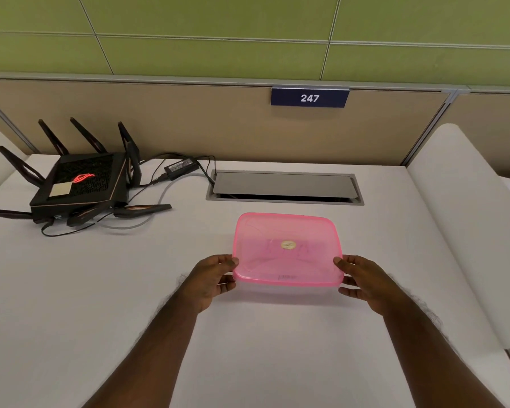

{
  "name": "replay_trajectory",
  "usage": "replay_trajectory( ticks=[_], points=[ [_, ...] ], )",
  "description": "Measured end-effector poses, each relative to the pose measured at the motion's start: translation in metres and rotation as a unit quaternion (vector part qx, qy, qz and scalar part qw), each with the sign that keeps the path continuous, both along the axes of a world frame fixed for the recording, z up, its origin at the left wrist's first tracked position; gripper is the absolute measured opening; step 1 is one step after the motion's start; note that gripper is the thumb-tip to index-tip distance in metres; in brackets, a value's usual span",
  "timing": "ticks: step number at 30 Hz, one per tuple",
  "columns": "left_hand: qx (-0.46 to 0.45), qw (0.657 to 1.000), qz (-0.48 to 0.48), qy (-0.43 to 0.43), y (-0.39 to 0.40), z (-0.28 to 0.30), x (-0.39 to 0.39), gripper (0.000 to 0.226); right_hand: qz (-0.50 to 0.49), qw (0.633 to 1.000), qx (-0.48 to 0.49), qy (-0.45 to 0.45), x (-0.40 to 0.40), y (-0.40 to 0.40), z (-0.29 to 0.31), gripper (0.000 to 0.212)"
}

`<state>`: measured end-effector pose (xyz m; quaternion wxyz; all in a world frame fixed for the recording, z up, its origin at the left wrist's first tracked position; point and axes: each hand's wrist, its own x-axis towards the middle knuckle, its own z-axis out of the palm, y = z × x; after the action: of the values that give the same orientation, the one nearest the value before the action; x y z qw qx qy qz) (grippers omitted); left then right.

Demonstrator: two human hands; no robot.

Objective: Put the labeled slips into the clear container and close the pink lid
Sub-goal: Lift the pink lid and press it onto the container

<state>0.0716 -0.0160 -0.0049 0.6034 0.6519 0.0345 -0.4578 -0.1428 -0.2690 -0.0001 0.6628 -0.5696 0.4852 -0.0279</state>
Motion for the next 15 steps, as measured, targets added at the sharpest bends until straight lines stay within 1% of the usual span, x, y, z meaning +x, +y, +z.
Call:
replay_trajectory(
  ticks=[4,7,9,10,11,12,14,15],
  points=[
    [-0.001,1.0,0.001,0.003,0.001,0.002,-0.001,0.023,-0.013,1.0,-0.01,0.004,-0.001,0.004,0.0,0.033],
    [0.004,1.0,-0.001,-0.001,0.0,0.003,-0.001,0.02,-0.012,0.999,-0.035,0.024,0.0,0.006,0.0,0.038],
    [0.013,1.0,-0.004,-0.011,-0.003,0.004,0.002,0.018,-0.009,0.996,-0.07,0.046,0.006,0.005,0.002,0.049],
    [0.019,1.0,-0.004,-0.017,-0.006,0.006,0.005,0.018,-0.003,0.992,-0.106,0.062,0.011,0.003,0.003,0.057],
    [0.025,0.999,-0.003,-0.026,-0.01,0.008,0.008,0.02,0.012,0.983,-0.162,0.085,0.018,0.0,0.005,0.064],
    [0.03,0.999,0.0,-0.035,-0.016,0.01,0.011,0.021,0.038,0.965,-0.232,0.119,0.027,-0.002,0.008,0.07],
    [0.038,0.998,0.011,-0.052,-0.028,0.014,0.017,0.023,0.114,0.9,-0.385,0.169,0.053,0.0,0.017,0.07],
    [0.043,0.997,0.018,-0.059,-0.035,0.015,0.021,0.023,0.159,0.868,-0.442,0.163,0.071,0.004,0.023,0.066]
  ],
)
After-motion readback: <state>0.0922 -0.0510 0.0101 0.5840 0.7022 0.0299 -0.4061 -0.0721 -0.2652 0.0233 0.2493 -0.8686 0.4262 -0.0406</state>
